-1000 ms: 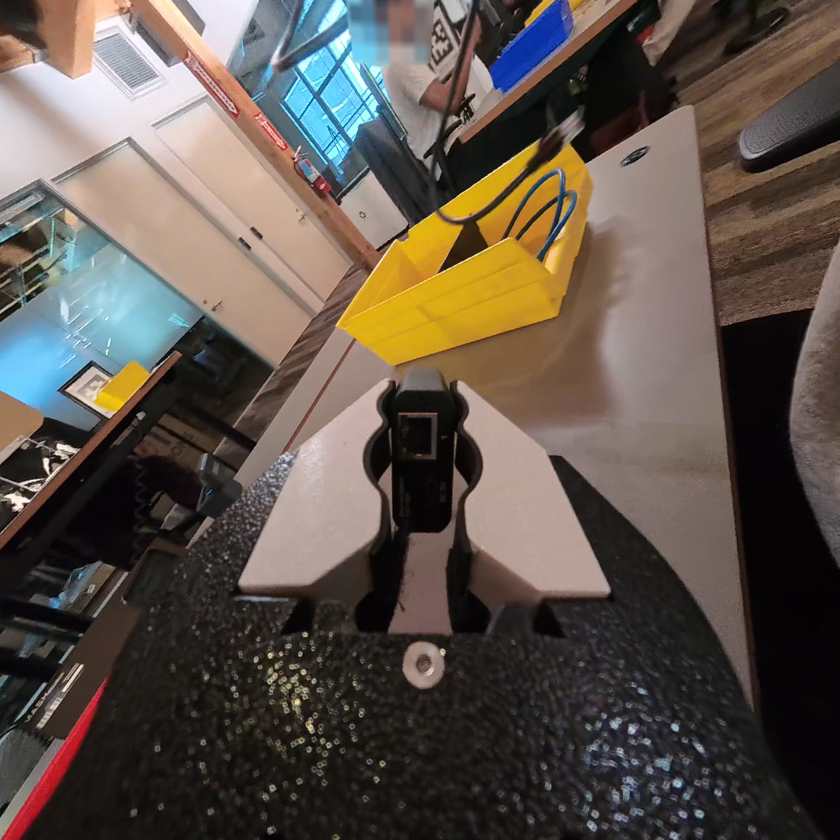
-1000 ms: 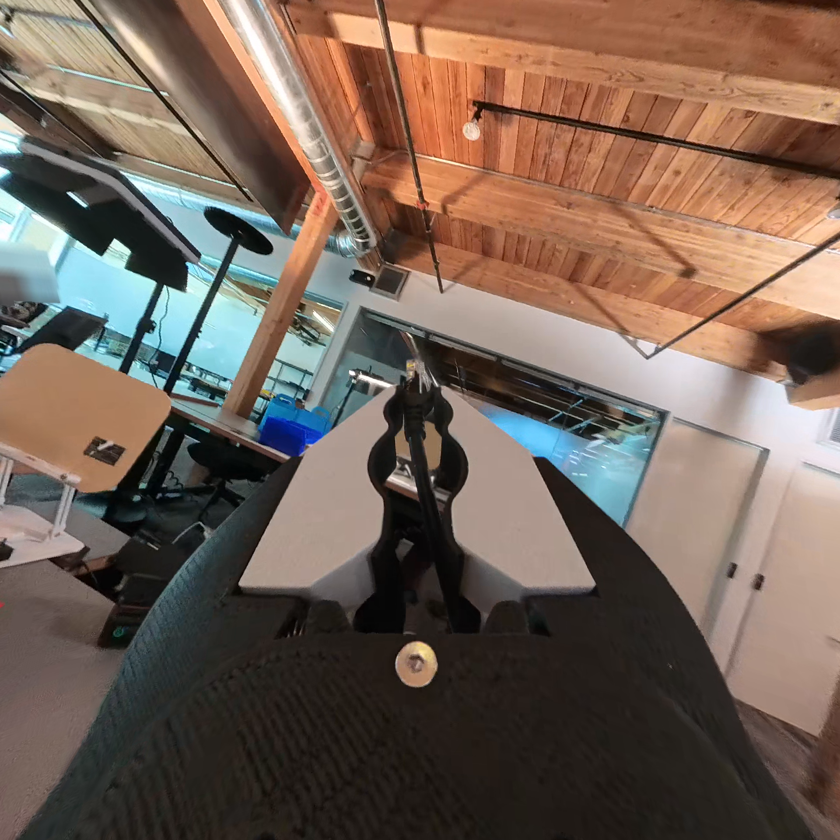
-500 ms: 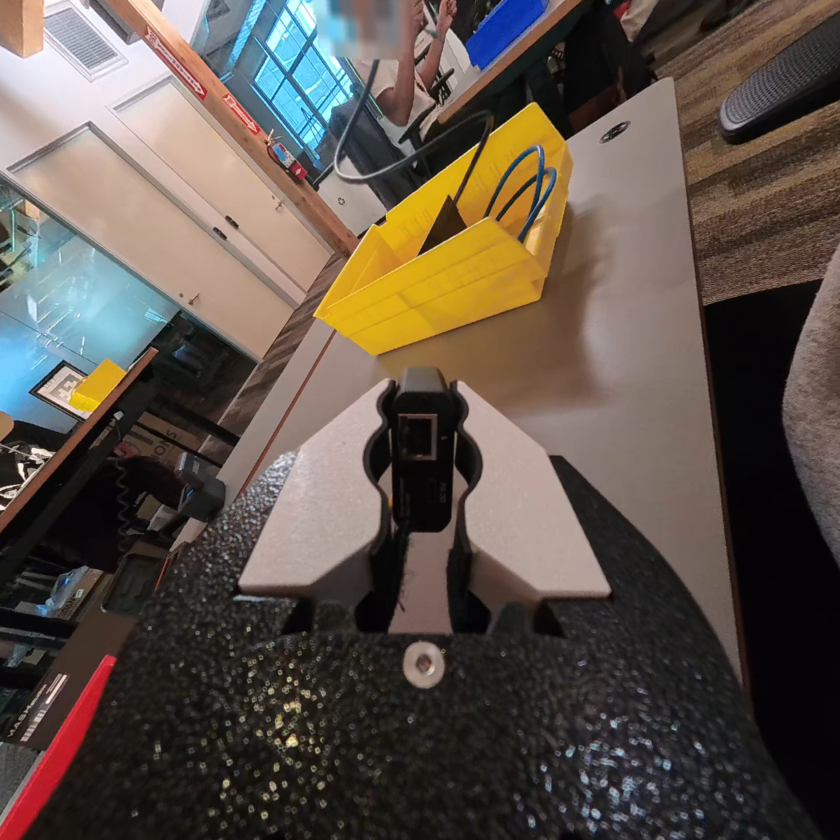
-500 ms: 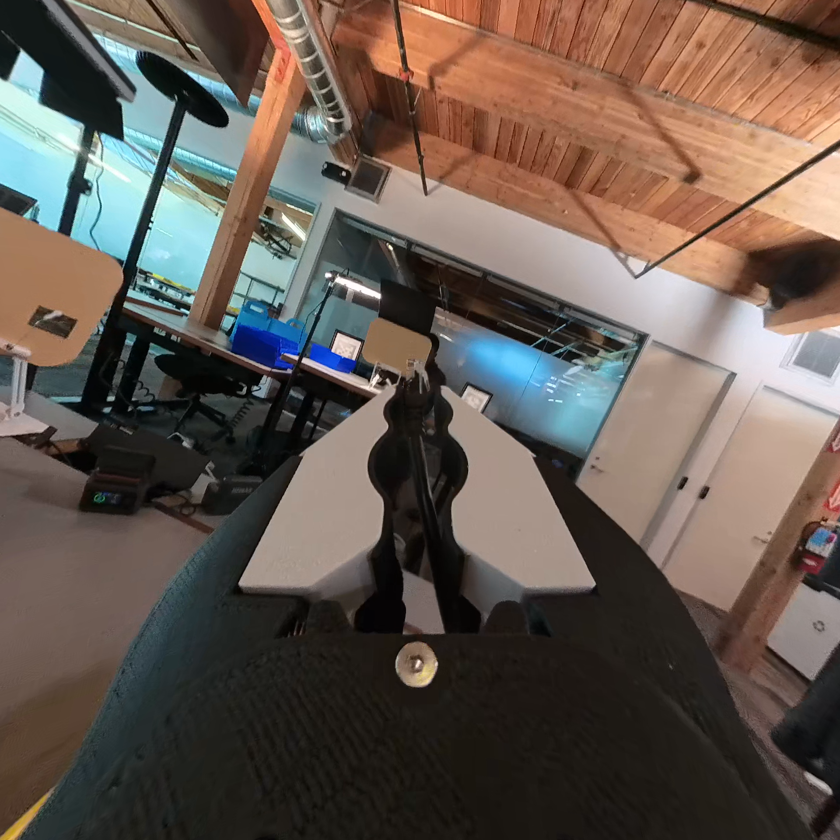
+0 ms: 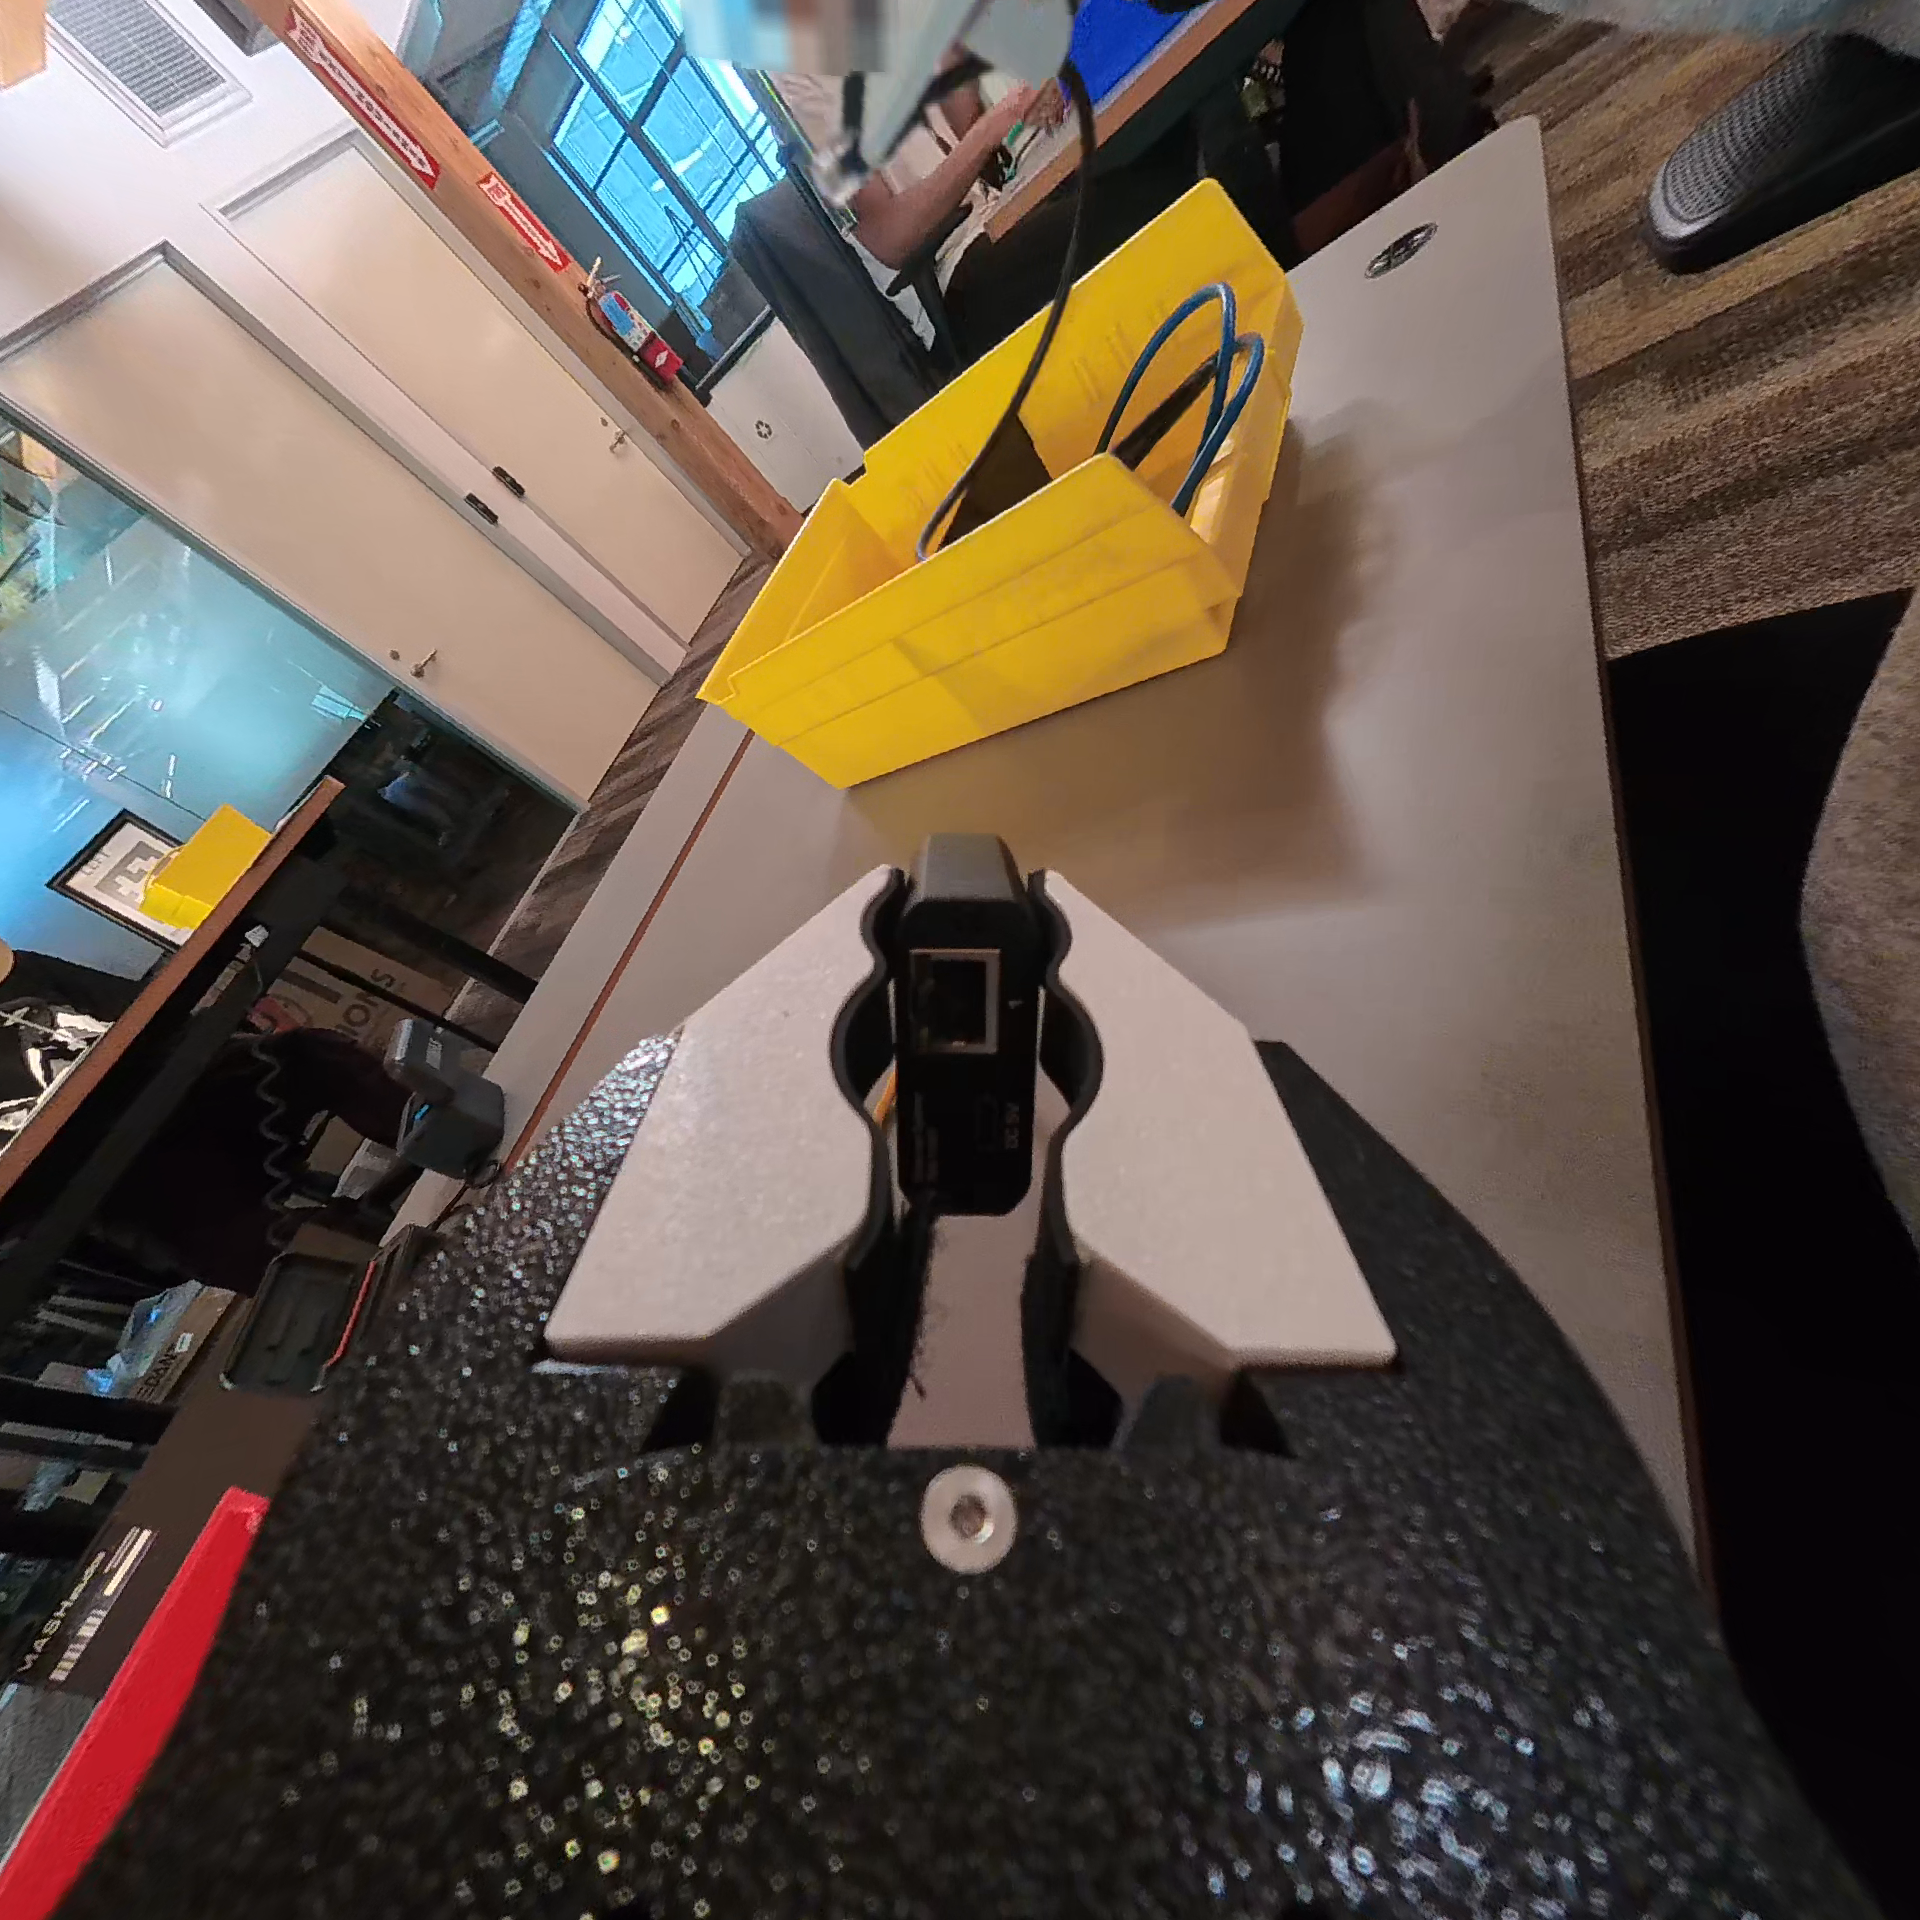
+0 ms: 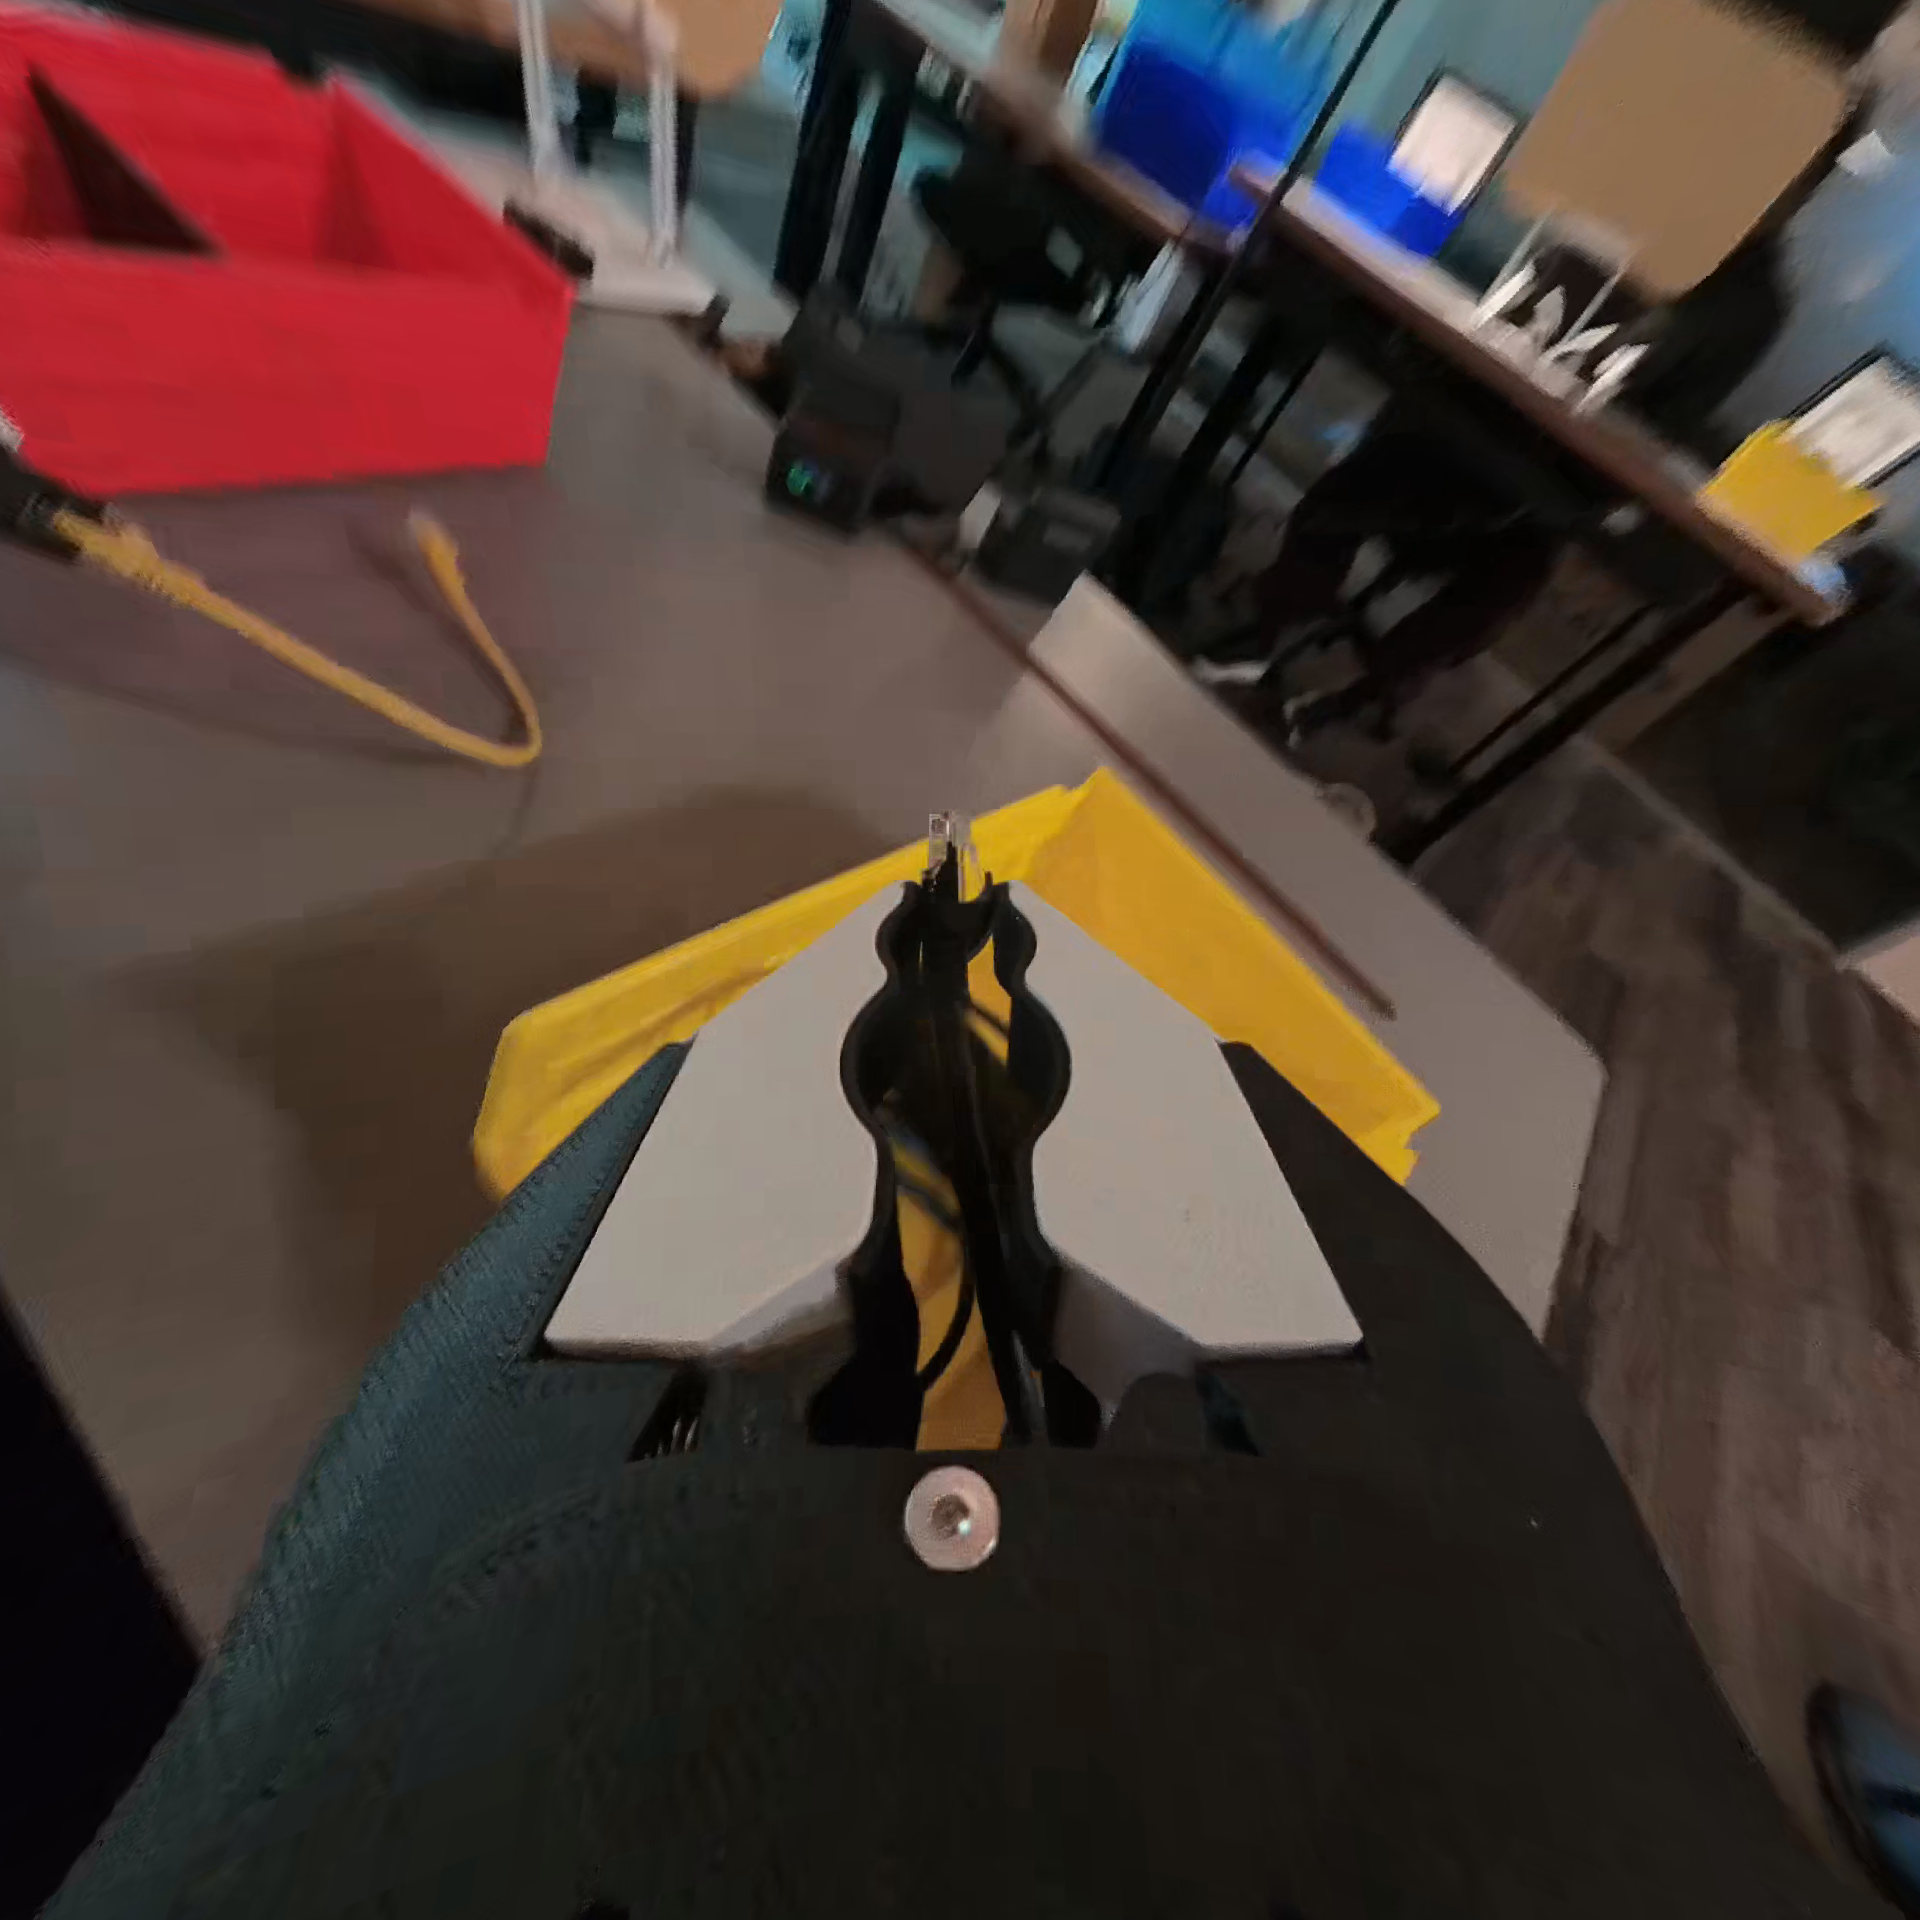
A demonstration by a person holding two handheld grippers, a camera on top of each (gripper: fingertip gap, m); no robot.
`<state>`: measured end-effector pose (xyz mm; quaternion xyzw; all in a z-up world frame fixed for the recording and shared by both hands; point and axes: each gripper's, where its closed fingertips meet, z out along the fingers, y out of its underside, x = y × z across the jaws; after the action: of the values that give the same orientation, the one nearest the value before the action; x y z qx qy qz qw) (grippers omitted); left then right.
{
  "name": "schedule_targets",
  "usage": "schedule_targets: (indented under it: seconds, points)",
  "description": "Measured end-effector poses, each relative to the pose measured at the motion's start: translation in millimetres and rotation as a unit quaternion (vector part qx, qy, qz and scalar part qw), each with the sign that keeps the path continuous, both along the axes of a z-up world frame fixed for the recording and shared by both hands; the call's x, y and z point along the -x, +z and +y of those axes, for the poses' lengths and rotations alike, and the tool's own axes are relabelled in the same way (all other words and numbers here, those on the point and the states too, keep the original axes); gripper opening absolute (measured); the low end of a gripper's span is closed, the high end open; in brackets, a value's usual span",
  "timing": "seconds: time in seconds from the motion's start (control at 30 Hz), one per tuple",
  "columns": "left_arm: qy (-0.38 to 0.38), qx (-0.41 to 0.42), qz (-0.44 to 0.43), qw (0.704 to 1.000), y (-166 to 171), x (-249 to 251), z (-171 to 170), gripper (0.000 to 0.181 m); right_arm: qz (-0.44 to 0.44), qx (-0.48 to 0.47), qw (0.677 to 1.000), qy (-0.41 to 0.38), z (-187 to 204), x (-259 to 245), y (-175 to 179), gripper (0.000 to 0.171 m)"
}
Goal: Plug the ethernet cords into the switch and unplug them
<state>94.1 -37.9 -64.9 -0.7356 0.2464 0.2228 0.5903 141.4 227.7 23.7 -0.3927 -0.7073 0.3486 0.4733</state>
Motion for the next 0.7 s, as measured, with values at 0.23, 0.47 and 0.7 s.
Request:
schedule_targets:
  seconds: [0.23, 0.47, 0.7]
  points:
    - [-0.003, 0.011, 0.006, 1.000, -6, -3, 1, 0.020, -0.148, 0.003, 0.988, 0.052, -18, -11, -58, 0.011]
    - [-0.008, 0.022, 0.010, 1.000, -11, -6, 2, 0.020, -0.226, 0.094, 0.952, 0.187, -68, -36, -71, 0.012]
    - [-0.011, 0.031, 0.016, 0.999, -15, -8, 3, 0.020, -0.267, 0.003, 0.961, 0.070, -26, -20, -102, 0.012]
